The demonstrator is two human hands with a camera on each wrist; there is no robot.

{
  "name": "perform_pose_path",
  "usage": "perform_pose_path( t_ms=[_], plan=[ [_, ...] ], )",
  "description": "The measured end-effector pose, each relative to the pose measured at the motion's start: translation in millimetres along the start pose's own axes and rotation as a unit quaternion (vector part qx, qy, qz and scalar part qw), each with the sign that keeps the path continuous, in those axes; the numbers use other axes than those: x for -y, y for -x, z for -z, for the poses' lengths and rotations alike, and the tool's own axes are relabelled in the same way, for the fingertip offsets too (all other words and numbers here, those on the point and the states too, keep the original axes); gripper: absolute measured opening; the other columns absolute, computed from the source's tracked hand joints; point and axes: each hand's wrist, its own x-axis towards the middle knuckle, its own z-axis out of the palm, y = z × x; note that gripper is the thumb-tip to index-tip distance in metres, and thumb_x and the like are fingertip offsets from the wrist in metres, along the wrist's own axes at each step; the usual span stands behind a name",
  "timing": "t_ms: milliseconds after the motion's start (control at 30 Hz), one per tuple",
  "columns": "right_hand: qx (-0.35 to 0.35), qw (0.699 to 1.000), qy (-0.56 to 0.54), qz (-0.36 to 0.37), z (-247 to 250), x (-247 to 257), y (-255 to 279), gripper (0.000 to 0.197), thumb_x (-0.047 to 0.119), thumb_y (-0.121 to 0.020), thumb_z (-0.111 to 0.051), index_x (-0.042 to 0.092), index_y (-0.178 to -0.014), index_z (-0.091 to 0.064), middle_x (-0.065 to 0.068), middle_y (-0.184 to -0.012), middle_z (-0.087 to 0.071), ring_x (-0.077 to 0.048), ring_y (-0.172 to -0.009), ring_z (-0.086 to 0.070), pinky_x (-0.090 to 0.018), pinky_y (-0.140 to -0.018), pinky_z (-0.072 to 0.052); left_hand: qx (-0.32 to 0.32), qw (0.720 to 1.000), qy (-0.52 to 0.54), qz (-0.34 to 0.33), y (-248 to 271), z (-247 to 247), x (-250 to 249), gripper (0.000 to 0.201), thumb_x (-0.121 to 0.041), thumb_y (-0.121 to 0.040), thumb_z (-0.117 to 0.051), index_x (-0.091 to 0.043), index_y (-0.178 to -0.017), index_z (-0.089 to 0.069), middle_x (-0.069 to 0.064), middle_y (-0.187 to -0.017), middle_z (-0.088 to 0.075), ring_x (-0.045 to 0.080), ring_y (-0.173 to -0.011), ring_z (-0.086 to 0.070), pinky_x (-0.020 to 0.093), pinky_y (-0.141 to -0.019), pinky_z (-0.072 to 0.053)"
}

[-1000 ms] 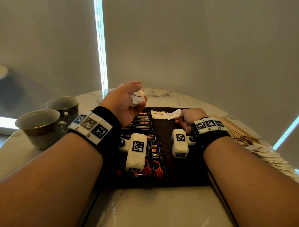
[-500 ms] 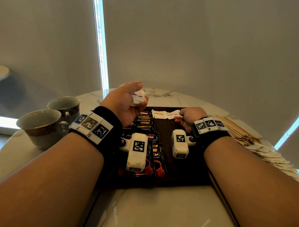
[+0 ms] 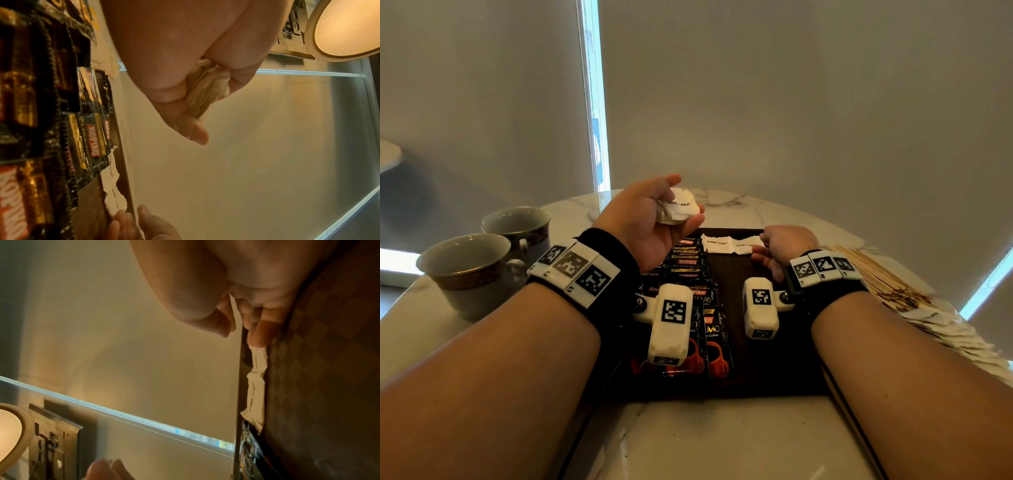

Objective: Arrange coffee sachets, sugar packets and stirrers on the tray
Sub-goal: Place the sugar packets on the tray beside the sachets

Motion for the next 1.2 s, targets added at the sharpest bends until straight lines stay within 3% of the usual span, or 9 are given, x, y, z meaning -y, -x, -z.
perform_pose_path(
  t_ms=[133, 267, 433, 533, 600, 733, 933, 1100, 1200],
  plan=[
    [-0.033, 0.999, -0.036, 0.004, -2.0, 17.9, 10.3, 0.016, 0.011, -0.1, -0.054, 0.005, -0.115, -0.055, -0.009, -0.088, -0.056, -0.018, -0.075, -0.062, -0.037, -0.091, -0.059, 0.011, 1.0, -0.024, 0.01, -1.1, -0.6, 0.3, 0.026, -0.004, -0.101, -0.046, -0.011, -0.121, -0.061, 0.023, -0.126, -0.061, 0.042, -0.107, -0.069, 0.035, -0.058, -0.062],
    [-0.01, 0.996, -0.072, 0.049, -7.9, 33.5, 28.2, 0.025, 0.017, -0.099, -0.058, 0.011, -0.123, -0.06, -0.008, -0.102, -0.06, -0.018, -0.092, -0.065, -0.032, -0.078, -0.06, 0.02, 0.998, -0.051, 0.011, -1.2, 0.1, 0.8, 0.02, -0.005, -0.101, -0.05, -0.012, -0.111, -0.067, 0.021, -0.121, -0.065, 0.033, -0.099, -0.071, 0.03, -0.057, -0.061],
    [0.139, 0.982, -0.089, 0.096, -14.2, 44.0, 56.1, 0.024, 0.032, -0.098, -0.06, 0.01, -0.106, -0.065, -0.004, -0.088, -0.062, -0.016, -0.075, -0.061, -0.028, -0.059, -0.049, 0.004, 0.997, -0.074, -0.008, -1.5, -1.0, 0.3, 0.02, -0.006, -0.099, -0.056, -0.013, -0.113, -0.068, 0.018, -0.11, -0.068, 0.025, -0.077, -0.069, 0.024, -0.048, -0.054],
    [0.254, 0.959, -0.034, 0.118, -14.5, 47.9, 76.5, 0.034, 0.041, -0.09, -0.064, 0.01, -0.102, -0.064, -0.003, -0.08, -0.062, -0.015, -0.067, -0.058, -0.028, -0.059, -0.045, 0.0, 0.997, -0.078, -0.022, -1.1, -2.5, 0.5, 0.019, -0.006, -0.098, -0.059, -0.014, -0.114, -0.064, 0.017, -0.105, -0.07, 0.022, -0.07, -0.07, 0.024, -0.047, -0.052],
    [0.283, 0.949, 0.013, 0.134, -18.2, 49.2, 85.3, 0.031, 0.033, -0.089, -0.067, 0.007, -0.105, -0.064, -0.003, -0.081, -0.062, -0.014, -0.066, -0.057, -0.027, -0.059, -0.042, 0.002, 0.996, -0.083, -0.031, -0.9, -2.0, 0.3, 0.023, -0.007, -0.098, -0.06, -0.013, -0.12, -0.062, 0.015, -0.104, -0.071, 0.021, -0.069, -0.072, 0.024, -0.048, -0.052],
    [0.25, 0.956, 0.02, 0.152, -24.9, 49.8, 87.0, 0.03, 0.012, -0.093, -0.066, -0.002, -0.119, -0.059, -0.006, -0.084, -0.066, -0.014, -0.065, -0.058, -0.027, -0.056, -0.043, 0.008, 0.994, -0.106, -0.034, 0.3, -1.7, 1.2, 0.029, -0.009, -0.098, -0.062, -0.012, -0.127, -0.06, 0.016, -0.11, -0.071, 0.021, -0.076, -0.072, 0.025, -0.051, -0.053],
    [0.216, 0.963, -0.068, 0.145, -24.1, 53.3, 86.1, 0.029, 0.009, -0.097, -0.046, -0.001, -0.123, -0.053, -0.015, -0.102, -0.064, -0.013, -0.061, -0.068, -0.023, -0.05, -0.05, 0.01, 0.995, -0.102, -0.017, -0.4, -1.9, 0.0, 0.019, -0.016, -0.1, -0.058, -0.016, -0.118, -0.063, 0.008, -0.103, -0.061, 0.019, -0.074, -0.064, 0.024, -0.051, -0.05],
    [0.204, 0.959, -0.098, 0.17, -23.3, 51.5, 82.5, 0.02, 0.007, -0.097, -0.051, 0.003, -0.115, -0.058, -0.01, -0.09, -0.061, -0.016, -0.064, -0.052, -0.028, -0.053, -0.04, 0.016, 0.996, -0.088, 0.003, -3.4, 2.3, 0.7, 0.063, -0.03, -0.084, -0.078, -0.012, -0.138, -0.053, 0.008, -0.105, -0.059, 0.016, -0.067, -0.063, 0.023, -0.048, -0.05],
    [0.234, 0.951, -0.076, 0.186, -25.7, 48.7, 82.6, 0.027, 0.006, -0.097, -0.054, -0.001, -0.122, -0.062, -0.011, -0.089, -0.067, -0.013, -0.06, -0.058, -0.027, -0.051, -0.04, 0.048, 0.992, -0.115, -0.006, -0.2, 1.6, 1.3, 0.055, -0.029, -0.086, -0.075, -0.009, -0.135, -0.057, 0.011, -0.112, -0.059, 0.015, -0.071, -0.063, 0.023, -0.051, -0.052]
  ],
)
